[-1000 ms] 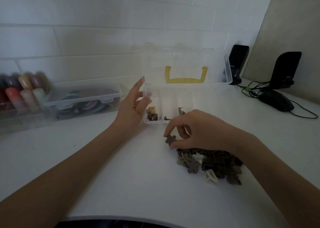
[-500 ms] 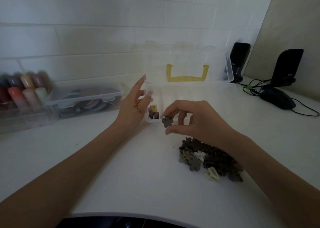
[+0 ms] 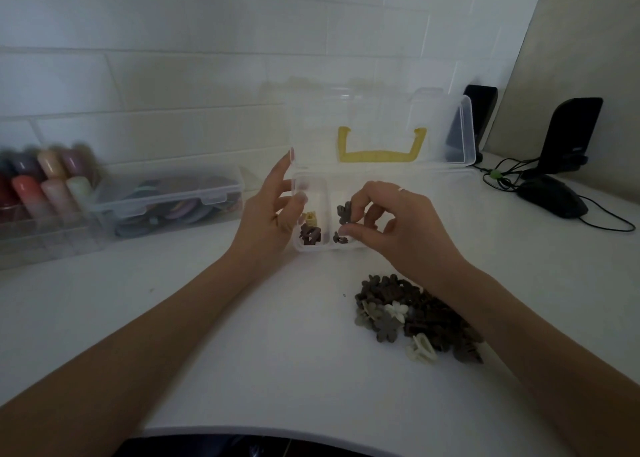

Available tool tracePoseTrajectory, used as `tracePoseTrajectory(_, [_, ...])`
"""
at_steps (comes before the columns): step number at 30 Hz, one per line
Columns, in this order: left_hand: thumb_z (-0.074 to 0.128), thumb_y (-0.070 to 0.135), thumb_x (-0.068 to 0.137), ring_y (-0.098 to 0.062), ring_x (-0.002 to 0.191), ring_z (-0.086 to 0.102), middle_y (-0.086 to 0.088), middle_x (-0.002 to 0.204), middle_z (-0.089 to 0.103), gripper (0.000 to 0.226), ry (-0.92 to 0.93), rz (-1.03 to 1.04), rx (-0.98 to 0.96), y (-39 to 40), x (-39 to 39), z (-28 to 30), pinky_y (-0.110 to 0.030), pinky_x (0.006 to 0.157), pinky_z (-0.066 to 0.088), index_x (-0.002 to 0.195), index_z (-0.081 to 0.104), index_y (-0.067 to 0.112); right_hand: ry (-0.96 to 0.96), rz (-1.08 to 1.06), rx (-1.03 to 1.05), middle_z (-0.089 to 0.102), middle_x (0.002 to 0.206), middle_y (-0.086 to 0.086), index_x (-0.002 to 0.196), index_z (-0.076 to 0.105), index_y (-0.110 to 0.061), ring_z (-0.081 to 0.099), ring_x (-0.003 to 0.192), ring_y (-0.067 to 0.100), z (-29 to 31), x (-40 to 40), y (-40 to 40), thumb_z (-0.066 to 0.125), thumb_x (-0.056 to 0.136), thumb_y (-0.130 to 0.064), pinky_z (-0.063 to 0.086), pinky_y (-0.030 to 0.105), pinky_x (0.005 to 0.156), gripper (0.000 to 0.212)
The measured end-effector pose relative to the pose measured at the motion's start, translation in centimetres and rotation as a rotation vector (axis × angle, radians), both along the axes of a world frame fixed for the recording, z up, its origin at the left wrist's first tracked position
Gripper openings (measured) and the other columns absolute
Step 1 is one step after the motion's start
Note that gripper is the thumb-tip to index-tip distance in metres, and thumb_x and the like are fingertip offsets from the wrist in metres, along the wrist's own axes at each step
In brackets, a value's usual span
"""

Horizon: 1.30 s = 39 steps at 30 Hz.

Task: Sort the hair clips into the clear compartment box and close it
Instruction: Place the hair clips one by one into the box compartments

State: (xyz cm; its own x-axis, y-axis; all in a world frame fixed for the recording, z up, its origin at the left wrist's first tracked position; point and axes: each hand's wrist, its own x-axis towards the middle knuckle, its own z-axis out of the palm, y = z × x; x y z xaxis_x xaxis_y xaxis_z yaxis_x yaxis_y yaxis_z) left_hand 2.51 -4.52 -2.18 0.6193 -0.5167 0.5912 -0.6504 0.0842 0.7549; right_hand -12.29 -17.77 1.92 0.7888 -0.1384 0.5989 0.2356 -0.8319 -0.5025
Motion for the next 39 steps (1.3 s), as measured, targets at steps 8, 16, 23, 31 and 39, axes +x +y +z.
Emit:
tracePoseTrajectory(8, [0.040, 0.053, 0.081, 0.004, 0.094, 0.063, 0.005, 0.117, 0.056, 0.065, -0.031, 0.018, 0.029, 0.1, -0.1, 0.1, -0.016, 0.077, 0.054, 0.142, 0.022, 0.038, 0.018, 0.063, 0.009, 0.066, 0.087, -0.015, 0.082, 0.064, -0.021, 0.062, 0.072, 0.012, -0.3, 0.1, 0.4, 0.074, 0.077, -0.022, 0.041, 0.010, 0.060, 0.011])
tracePoseTrajectory(16, [0.042, 0.049, 0.084, -0.008, 0.100, 0.064, -0.002, 0.119, 0.057, 0.060, -0.016, 0.003, 0.032, 0.2, -0.2, 0.1, -0.021, 0.079, 0.054, 0.140, 0.022, 0.041, -0.032, 0.046, -0.011, 0.067, 0.100, -0.015, 0.093, 0.068, -0.027, 0.062, 0.070, 0.009, -0.3, 0.2, 0.6, 0.068, 0.083, -0.015, 0.042, 0.009, 0.057, 0.016])
tracePoseTrajectory(23, [0.041, 0.051, 0.083, -0.008, 0.098, 0.065, 0.001, 0.120, 0.056, 0.059, 0.017, 0.002, 0.039, 0.4, -0.1, 0.3, -0.019, 0.077, 0.053, 0.138, 0.022, 0.044, -0.133, -0.050, 0.032, 0.067, 0.098, -0.021, 0.093, 0.068, -0.031, 0.062, 0.071, 0.012, -0.2, 0.0, -0.2, 0.060, 0.087, -0.015, 0.036, 0.007, 0.058, 0.018])
tracePoseTrajectory(31, [0.051, 0.013, 0.095, -0.011, 0.101, 0.063, -0.005, 0.121, 0.058, 0.055, 0.202, -0.045, 0.017, 0.7, 0.4, 1.1, -0.011, 0.065, 0.050, 0.142, 0.032, 0.031, -0.182, -0.141, 0.020, 0.067, 0.094, -0.017, 0.089, 0.066, -0.029, 0.060, 0.070, 0.009, -0.3, 0.0, -1.4, 0.058, 0.088, -0.013, 0.039, 0.009, 0.058, 0.018])
tracePoseTrajectory(39, [0.052, 0.011, 0.074, -0.026, 0.105, 0.064, -0.008, 0.112, 0.064, 0.051, 0.452, -0.064, -0.119, 1.3, 0.9, 2.0, -0.031, 0.073, 0.054, 0.121, 0.054, 0.032, -0.165, -0.175, 0.069, 0.069, 0.091, -0.015, 0.081, 0.065, -0.025, 0.061, 0.068, 0.010, -0.6, 0.1, -2.7, 0.052, 0.085, -0.004, 0.041, 0.017, 0.055, 0.025])
